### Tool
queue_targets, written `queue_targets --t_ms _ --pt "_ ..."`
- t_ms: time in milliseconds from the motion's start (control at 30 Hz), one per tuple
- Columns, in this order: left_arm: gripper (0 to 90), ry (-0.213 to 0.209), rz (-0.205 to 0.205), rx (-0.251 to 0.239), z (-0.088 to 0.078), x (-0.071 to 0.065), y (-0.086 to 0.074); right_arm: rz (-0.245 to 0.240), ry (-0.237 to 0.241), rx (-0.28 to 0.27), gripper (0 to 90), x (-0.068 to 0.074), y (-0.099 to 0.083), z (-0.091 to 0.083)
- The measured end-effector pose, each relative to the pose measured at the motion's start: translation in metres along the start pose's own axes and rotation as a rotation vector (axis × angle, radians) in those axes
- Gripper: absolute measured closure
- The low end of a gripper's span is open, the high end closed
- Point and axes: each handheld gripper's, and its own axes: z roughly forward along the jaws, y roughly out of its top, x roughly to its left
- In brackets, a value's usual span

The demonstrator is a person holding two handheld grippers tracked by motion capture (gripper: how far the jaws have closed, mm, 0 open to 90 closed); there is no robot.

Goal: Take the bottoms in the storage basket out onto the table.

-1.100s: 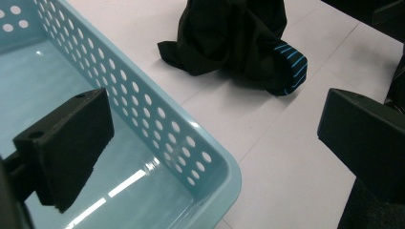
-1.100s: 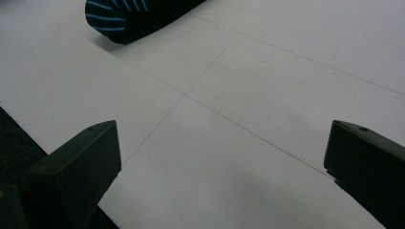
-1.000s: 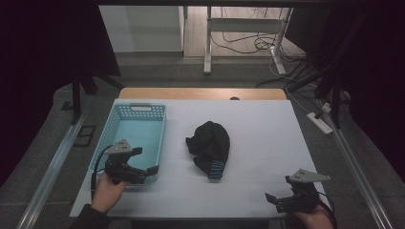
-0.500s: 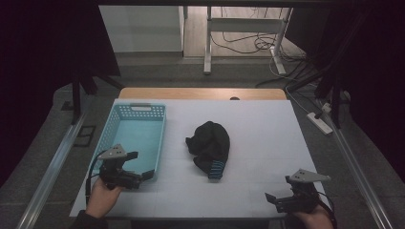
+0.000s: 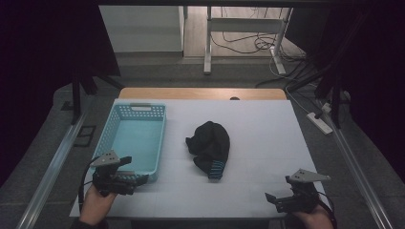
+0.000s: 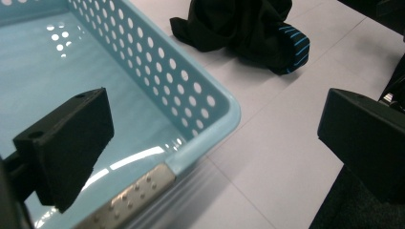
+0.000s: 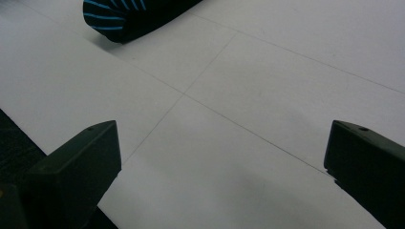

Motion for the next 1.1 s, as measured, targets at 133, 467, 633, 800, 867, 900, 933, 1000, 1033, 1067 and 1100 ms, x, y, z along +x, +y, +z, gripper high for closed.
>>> queue_targets --t_ms 133,467,633,800,867,900,933,1000,1033,1067,1100 --pt "0.0 0.019 -0.001 0.002 -0.005 -0.001 -0.006 0.002 0.001 0.000 0.0 0.000 0.000 0.000" --pt "0.0 0.053 -0.020 -0.001 -0.020 -0.004 -0.023 0.001 -0.002 0.002 0.0 0.000 0.000 0.000" --pt "0.0 0.066 -0.029 0.015 -0.024 -0.006 -0.031 0.000 -0.005 0.005 0.0 0.000 0.000 0.001" --pt "0.0 0.081 -0.035 0.028 -0.028 -0.010 -0.037 0.001 -0.005 0.006 0.0 0.000 0.000 0.001" --pt "0.0 0.085 -0.040 0.032 -0.029 -0.011 -0.039 0.000 -0.005 0.007 0.0 0.000 0.000 0.001" --pt "0.0 0.084 -0.045 0.033 -0.029 -0.011 -0.041 0.000 -0.006 0.007 0.0 0.000 0.000 0.001" --pt "0.0 0.084 -0.047 0.035 -0.029 -0.010 -0.042 0.000 -0.005 0.007 0.0 0.000 0.000 0.001" --pt "0.0 0.084 -0.057 0.038 -0.030 -0.010 -0.045 0.000 -0.006 0.007 0.0 0.000 0.000 0.001" --pt "0.0 0.086 -0.060 0.038 -0.030 -0.010 -0.047 -0.001 -0.006 0.008 0.0 0.000 0.000 0.001" --pt "0.0 0.088 -0.063 0.037 -0.030 -0.009 -0.048 -0.002 -0.007 0.008 0.0 0.000 0.000 0.001" --pt "0.0 0.088 -0.065 0.036 -0.030 -0.009 -0.049 -0.002 -0.007 0.008 0.0 0.000 0.000 0.001"
